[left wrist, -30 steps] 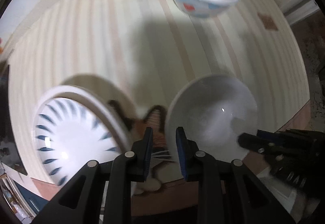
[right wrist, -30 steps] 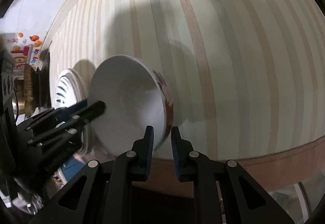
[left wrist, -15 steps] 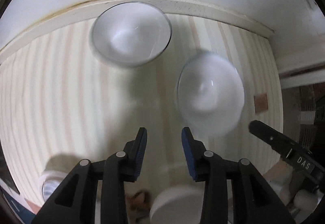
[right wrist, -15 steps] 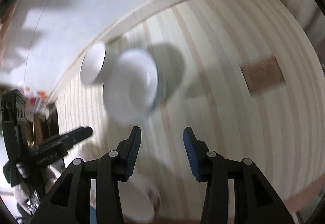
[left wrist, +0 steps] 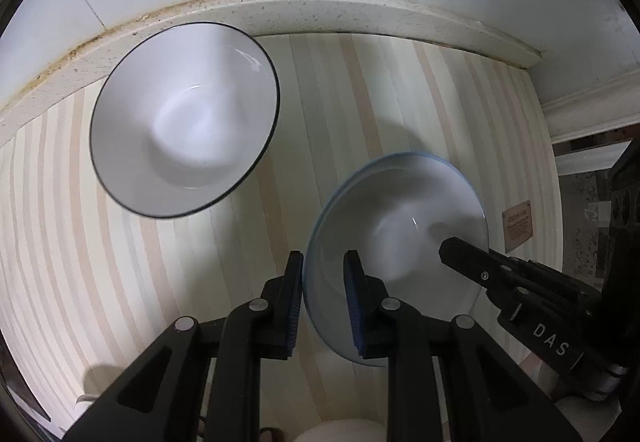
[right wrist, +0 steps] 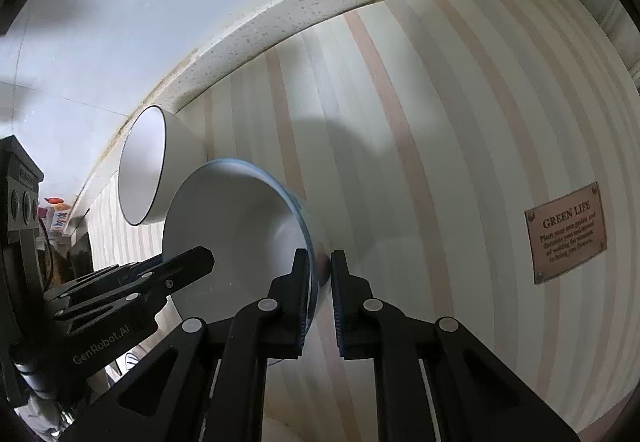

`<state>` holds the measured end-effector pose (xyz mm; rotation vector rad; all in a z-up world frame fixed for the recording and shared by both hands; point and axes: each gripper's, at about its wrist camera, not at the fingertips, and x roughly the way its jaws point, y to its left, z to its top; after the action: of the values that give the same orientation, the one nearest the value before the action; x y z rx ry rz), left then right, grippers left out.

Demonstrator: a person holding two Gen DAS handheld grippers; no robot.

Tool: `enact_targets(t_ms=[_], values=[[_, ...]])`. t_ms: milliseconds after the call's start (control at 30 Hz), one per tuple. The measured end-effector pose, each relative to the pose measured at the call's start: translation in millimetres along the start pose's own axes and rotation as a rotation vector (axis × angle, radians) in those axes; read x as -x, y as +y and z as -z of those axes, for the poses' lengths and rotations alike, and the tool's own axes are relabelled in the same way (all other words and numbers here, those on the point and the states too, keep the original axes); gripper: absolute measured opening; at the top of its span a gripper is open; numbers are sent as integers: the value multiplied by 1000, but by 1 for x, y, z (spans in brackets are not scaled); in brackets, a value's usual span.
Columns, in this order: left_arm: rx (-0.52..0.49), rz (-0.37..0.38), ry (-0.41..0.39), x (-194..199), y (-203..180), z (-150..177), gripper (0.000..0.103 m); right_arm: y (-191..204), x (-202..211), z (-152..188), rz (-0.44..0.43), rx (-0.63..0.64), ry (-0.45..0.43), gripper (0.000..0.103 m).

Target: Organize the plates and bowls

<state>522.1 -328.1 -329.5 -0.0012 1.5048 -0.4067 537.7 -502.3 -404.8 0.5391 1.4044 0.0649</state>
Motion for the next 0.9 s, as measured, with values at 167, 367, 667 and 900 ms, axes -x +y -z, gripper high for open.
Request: enact_targets(t_ms=[167, 367, 667, 900], values=[[-20, 1, -18, 16, -7, 10, 18, 11, 24, 11, -3, 34, -18, 13], [-49, 1, -73, 58, -13, 35, 18, 25, 61, 41, -13, 62, -39, 13], [-107, -12, -96, 105, -19, 86, 18, 46, 111, 98, -48, 86, -71, 13], [-115, -15, -27, 94, -11, 128, 18, 44, 112, 142, -59, 75, -26, 13]])
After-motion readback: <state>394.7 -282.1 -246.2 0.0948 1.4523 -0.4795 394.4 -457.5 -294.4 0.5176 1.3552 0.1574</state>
